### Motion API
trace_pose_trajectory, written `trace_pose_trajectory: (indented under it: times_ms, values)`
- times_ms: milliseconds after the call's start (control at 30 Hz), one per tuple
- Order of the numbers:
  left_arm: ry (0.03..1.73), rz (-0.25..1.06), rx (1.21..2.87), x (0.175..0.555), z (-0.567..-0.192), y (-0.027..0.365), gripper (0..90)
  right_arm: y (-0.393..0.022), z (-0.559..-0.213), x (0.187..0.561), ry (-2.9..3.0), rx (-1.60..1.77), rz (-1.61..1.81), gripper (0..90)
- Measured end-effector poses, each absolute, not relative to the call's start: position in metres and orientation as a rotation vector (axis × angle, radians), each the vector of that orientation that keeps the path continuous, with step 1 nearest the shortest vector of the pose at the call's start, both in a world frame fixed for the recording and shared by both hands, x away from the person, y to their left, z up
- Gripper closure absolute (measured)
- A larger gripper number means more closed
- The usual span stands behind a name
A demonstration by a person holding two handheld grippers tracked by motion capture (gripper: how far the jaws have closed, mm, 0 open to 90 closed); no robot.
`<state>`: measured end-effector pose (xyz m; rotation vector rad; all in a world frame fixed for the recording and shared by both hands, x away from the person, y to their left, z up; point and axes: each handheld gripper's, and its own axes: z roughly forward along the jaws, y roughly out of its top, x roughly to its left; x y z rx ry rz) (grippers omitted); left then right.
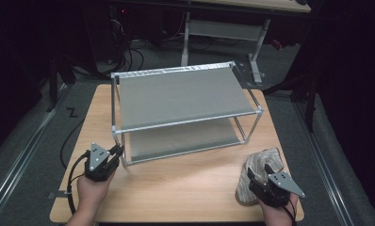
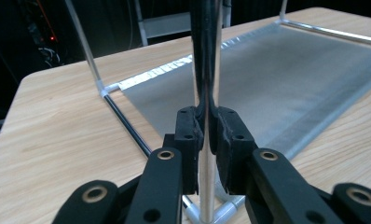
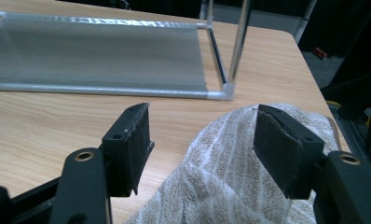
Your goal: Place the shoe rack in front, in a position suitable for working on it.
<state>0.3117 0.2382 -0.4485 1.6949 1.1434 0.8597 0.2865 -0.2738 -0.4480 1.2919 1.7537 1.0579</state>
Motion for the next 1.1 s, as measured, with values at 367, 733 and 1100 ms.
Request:
trace_pose_trajectory:
  times_ms: [367, 733, 1100]
  values:
    - [1.138, 0.834, 1.719, 0.305, -0.459, 0.25, 49.7, -0.263, -0.448, 0.292, 1.794, 1.281, 1.096, 38.7]
    - [1.174, 0.796, 1.697, 0.307, -0.462, 0.252, 31.0, -0.26, -0.436, 0.324, 1.741, 1.334, 1.057, 30.7]
    - [1.176, 0.771, 1.685, 0.309, -0.462, 0.252, 36.0, -0.268, -0.418, 0.379, 1.692, 1.376, 0.98, 40.4]
